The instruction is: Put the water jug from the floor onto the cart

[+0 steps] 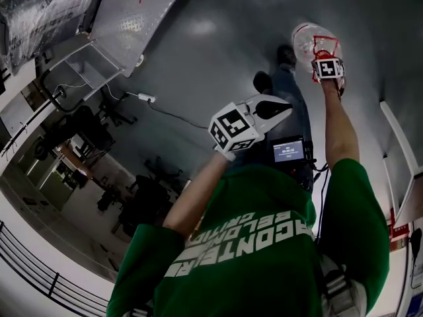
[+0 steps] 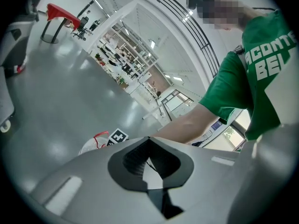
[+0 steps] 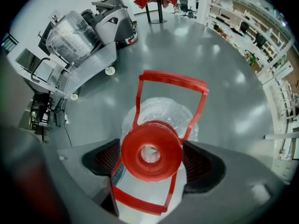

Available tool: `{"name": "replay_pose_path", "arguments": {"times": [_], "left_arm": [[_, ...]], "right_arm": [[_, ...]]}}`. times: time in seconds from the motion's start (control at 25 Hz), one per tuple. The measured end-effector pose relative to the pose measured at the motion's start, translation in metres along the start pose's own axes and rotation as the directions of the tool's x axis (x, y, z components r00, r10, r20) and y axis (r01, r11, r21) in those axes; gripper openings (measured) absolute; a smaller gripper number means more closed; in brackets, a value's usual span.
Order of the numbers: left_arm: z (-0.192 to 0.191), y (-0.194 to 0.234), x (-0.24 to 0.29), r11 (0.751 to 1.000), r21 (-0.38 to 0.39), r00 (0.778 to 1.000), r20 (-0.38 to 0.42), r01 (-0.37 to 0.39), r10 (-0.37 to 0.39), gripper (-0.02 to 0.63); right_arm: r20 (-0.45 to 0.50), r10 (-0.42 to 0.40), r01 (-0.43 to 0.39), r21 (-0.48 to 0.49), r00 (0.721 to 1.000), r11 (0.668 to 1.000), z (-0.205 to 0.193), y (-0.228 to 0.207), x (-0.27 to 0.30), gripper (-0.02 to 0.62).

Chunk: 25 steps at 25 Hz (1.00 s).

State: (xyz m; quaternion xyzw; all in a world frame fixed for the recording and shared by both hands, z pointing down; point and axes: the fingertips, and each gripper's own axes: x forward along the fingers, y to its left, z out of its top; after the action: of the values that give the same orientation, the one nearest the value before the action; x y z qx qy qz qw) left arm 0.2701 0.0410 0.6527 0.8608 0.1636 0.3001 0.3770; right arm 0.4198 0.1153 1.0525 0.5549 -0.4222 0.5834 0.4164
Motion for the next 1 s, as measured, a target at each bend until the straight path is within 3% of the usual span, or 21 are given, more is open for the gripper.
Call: {"name": "replay_pose_path", "arguments": {"times": [0.28, 0.44, 0.6, 0.76, 1.0], "left_arm": [[0.011, -0.004, 0.017, 0.999, 0.039, 0.999, -0.021, 0.035, -0.034, 0.009], [0.0, -0.002, 0.014, 0.999, 0.024, 0.999, -0.033, 0.023, -0.023, 0.009], [-0.008, 0.0, 0.009, 1.0, 0.012, 0.999, -0.039, 0.006, -0.005, 0.009], [0.004, -0.006, 0.021, 1.0, 0.004, 1.0, -0.02, -0.014, 0.014, 0.009], [0.018, -0.014, 0.022, 0.999, 0.03, 1.0, 0.013, -0.022, 0.022, 0.009]], "right_arm": [[0.102, 0.081, -0.083, 0.014, 0.991, 0.996, 0.023, 0.026, 0.015, 0.399], [0.063, -0.015, 0.014, 0.022, 0.998, 1.0, 0.014, 0.016, 0.01, 0.377], [0.022, -0.039, 0.039, 0.005, 0.999, 0.999, 0.009, 0.014, 0.008, 0.305], [0.052, 0.039, -0.038, -0.016, 0.998, 0.999, 0.013, 0.008, 0.009, 0.304], [0.058, 0.038, -0.037, -0.023, 0.998, 0.999, 0.011, -0.002, -0.015, 0.304]]}}
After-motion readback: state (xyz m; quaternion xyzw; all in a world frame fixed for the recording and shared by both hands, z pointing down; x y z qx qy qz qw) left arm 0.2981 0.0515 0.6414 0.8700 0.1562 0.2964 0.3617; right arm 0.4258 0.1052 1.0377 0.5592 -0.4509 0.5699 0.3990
